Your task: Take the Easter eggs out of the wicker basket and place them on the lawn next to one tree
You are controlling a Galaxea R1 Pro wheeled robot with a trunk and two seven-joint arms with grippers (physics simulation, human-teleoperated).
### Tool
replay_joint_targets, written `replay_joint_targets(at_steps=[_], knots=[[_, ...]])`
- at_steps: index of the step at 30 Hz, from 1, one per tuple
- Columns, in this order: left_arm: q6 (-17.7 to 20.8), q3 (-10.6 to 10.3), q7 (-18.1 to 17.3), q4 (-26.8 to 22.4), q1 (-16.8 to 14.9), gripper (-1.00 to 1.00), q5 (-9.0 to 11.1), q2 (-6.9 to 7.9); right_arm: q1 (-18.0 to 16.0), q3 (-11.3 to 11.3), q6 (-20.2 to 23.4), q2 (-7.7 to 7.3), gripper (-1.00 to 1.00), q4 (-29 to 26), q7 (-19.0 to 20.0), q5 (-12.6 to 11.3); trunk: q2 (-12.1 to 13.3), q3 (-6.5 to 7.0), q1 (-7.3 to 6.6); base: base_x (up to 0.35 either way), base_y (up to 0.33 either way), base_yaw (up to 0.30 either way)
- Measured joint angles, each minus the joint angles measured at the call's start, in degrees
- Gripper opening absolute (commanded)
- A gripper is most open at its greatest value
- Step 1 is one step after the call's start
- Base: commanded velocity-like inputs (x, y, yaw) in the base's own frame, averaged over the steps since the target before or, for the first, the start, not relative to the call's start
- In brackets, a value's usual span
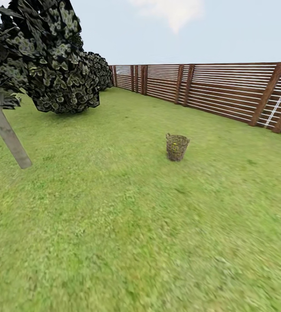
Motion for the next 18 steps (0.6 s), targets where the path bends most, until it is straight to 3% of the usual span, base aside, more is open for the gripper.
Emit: replay_joint_targets(at_steps=[18], knots=[[0.0,0.0,0.0,0.0,0.0,1.00,0.0,0.00,0.0,0.0,0.0,0.00,1.00,0.1,0.0,0.0,0.0,0.00,0.00,0.336,0.152,-0.022]])
